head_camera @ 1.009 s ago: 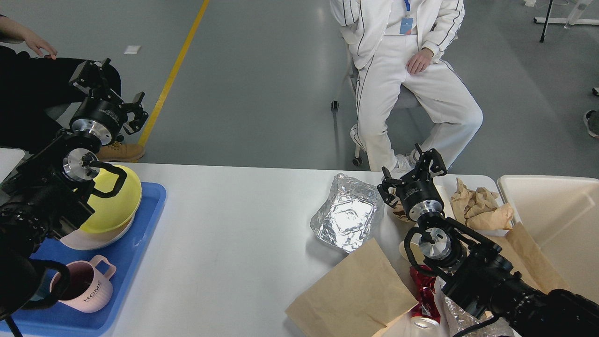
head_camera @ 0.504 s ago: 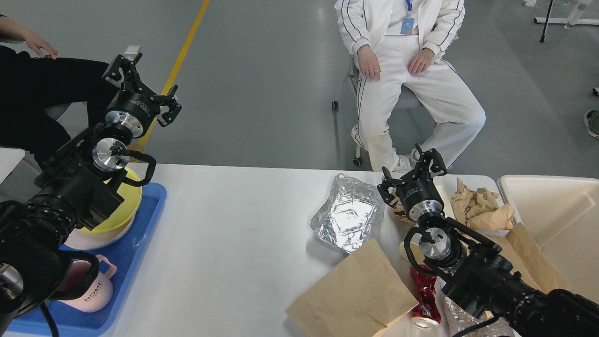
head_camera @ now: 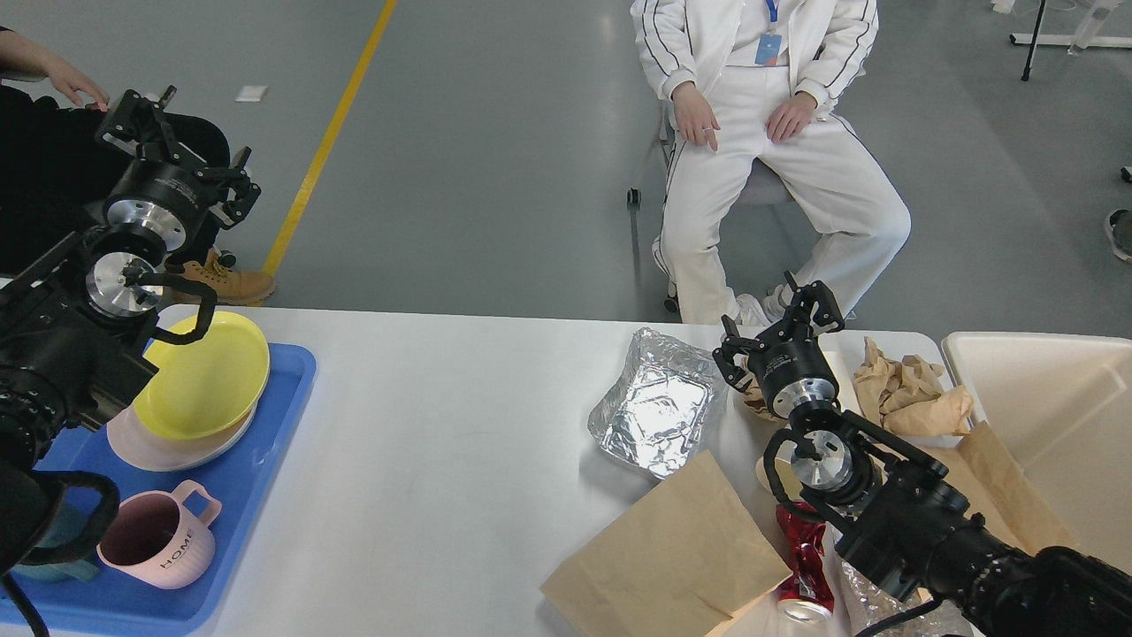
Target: Tidy desktop
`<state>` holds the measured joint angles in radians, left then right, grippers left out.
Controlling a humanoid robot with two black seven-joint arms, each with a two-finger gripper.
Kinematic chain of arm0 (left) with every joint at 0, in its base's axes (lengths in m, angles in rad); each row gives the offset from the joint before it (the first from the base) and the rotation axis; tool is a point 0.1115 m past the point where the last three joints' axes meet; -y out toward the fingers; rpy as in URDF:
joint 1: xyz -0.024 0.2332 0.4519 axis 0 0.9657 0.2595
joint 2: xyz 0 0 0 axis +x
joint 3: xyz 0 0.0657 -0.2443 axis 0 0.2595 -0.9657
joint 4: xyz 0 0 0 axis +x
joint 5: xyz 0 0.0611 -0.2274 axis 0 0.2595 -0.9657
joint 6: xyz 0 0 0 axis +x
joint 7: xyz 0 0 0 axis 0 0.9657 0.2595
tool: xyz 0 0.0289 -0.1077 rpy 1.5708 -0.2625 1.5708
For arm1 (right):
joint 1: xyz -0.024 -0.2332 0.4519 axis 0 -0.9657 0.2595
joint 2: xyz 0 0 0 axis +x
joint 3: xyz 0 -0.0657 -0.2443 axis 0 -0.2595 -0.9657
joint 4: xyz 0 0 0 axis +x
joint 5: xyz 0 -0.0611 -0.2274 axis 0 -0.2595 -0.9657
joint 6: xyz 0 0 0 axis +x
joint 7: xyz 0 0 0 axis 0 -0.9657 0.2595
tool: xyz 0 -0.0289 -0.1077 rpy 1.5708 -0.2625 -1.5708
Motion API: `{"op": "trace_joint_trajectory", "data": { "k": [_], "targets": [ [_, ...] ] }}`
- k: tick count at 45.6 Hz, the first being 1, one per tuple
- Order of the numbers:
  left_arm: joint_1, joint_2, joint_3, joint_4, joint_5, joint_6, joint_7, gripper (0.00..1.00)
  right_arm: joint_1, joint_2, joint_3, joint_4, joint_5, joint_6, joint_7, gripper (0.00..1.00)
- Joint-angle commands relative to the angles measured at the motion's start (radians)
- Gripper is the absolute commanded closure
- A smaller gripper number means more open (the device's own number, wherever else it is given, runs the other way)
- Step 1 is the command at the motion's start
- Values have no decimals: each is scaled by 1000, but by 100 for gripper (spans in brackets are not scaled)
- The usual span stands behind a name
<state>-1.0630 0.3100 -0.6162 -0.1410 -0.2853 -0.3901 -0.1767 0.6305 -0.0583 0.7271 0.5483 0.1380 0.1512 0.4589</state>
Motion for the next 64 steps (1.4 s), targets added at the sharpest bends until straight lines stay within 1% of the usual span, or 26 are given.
{"op": "trace_joint_trajectory", "data": {
  "k": [1,10,34,39,45,50,59,64],
  "targets": [
    [0,27,0,0,-2,-1,-4,4,0,0,0,1,0,1,1,0],
    [2,50,0,0,-2,-1,-4,4,0,0,0,-1,0,-1,1,0],
    [43,34,-5,0,-2,-1,-7,4,0,0,0,1,0,1,1,0],
    [61,15,-7,0,-2,-1,-9,4,0,0,0,1,0,1,1,0],
    [77,-38,-7,0,0,-1,-9,4,0,0,0,1,0,1,0,0],
    [101,-52,-7,0,2,-1,-12,4,0,0,0,1,0,1,1,0],
    [103,-88,12,0,5,-1,-32,4,0,0,0,1,0,-1,1,0],
    [103,-86,15,-2,12,-18,-21,4,0,0,0,-1,0,1,1,0]
  ]
}}
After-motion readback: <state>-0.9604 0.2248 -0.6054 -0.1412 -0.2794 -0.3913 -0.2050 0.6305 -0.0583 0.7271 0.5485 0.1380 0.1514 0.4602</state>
